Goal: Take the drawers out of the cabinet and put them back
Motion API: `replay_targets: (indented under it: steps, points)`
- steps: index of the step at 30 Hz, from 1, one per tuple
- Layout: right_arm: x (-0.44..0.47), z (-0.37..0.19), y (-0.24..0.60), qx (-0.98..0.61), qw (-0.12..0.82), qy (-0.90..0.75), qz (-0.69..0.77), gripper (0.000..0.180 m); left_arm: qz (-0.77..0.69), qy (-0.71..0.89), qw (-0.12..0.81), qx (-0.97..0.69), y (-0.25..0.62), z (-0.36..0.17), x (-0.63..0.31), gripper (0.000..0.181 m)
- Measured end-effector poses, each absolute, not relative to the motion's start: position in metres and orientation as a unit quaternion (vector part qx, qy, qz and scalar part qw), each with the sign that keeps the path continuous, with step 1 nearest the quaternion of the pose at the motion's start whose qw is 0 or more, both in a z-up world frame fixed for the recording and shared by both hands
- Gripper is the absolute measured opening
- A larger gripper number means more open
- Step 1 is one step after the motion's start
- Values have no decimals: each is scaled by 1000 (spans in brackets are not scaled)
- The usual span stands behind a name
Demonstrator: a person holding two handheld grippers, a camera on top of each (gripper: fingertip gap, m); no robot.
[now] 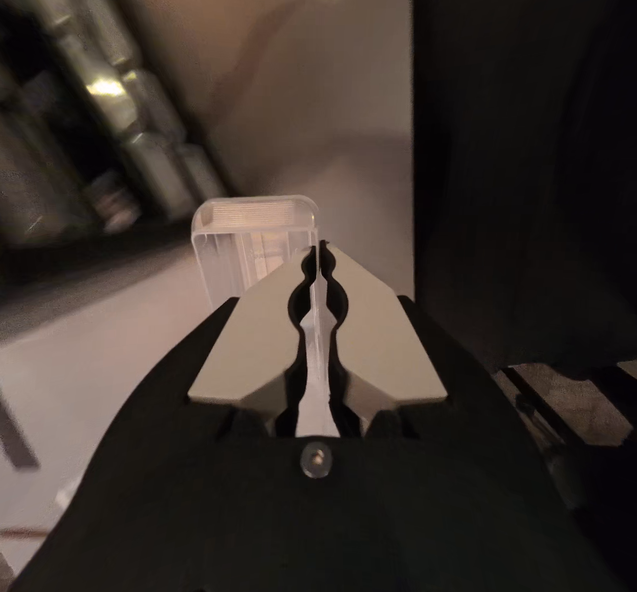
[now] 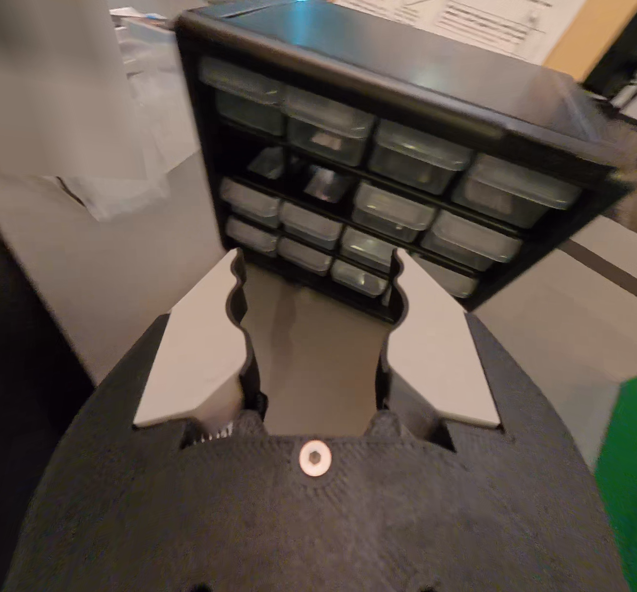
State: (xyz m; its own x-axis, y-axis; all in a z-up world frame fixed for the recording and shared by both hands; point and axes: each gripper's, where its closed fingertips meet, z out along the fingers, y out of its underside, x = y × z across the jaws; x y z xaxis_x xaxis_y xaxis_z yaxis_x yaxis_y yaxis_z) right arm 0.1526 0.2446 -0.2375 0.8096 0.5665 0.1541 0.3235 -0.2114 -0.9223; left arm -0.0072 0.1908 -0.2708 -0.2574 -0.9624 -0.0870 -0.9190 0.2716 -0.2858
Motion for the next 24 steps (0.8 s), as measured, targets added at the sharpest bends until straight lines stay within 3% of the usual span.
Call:
replay_targets:
  steps: [1, 7, 12, 18, 24]
  points:
    - [144, -241, 236, -767, 548, -310, 126, 82, -92, 801, 104, -583, 177, -287, 4, 0]
    - [112, -292, 193, -780, 442, -412, 166, 90, -103, 819, 68, -560, 147, -369, 47, 0]
    - [97, -337, 177, -795, 363, -454, 174, 95, -82, 831, 65, -546, 147, -388, 47, 8]
    - [72, -360, 172, -791, 340, -472, 190, 98, -122, 805, 111, -571, 167, -329, 39, 20]
    - [50, -366, 180, -785, 343, -483, 182, 74, -117, 760, 284, -572, 213, -225, 48, 16]
